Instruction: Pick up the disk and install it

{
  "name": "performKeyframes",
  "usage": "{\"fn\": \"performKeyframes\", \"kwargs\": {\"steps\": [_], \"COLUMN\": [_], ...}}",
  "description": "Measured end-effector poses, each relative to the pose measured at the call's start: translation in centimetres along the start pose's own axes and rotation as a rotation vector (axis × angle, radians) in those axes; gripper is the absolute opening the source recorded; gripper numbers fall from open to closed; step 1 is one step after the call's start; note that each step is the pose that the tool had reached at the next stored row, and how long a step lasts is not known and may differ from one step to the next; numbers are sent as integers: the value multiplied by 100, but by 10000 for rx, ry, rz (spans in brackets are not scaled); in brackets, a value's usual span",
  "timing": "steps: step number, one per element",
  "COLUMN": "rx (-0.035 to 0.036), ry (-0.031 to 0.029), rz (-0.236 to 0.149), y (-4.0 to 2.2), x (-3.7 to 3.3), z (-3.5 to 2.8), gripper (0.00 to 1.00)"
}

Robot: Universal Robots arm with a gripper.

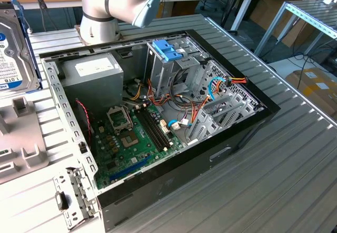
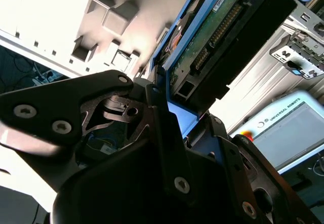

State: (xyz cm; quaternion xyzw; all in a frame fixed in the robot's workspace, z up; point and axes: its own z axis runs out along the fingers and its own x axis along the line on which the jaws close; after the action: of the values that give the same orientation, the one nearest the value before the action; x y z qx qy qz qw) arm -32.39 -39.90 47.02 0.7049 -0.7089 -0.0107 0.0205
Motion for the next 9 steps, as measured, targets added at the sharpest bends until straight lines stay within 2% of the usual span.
{"fn": "performKeyframes", "kwargs": {"steps": [9], "rx": [-1], "ry": [1], "rz": [0], "y": [-59], "x": [0], "z": [6], "gripper": [37]}}
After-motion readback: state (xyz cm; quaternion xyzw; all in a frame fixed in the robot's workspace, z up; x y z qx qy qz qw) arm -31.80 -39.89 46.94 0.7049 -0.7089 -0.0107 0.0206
